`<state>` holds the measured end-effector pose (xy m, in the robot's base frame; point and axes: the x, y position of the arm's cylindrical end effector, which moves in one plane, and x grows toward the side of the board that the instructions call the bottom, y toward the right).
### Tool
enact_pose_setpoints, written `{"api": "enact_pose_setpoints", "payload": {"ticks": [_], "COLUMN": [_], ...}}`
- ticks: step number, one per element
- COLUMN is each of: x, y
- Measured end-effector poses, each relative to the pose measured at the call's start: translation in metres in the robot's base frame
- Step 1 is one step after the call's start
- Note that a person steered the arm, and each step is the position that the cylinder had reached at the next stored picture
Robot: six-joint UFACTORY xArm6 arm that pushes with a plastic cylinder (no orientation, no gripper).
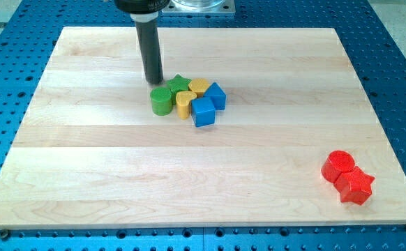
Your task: Move the arm toward the red star
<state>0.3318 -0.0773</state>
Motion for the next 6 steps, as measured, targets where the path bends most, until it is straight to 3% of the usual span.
{"api": "enact_pose_setpoints", "payload": {"ticks": [1,2,4,5,6], "x": [-0.035,-0.013,0.124,0.190,0.204], "y": [0.125,0.219,0.307,0.310,0.328]}}
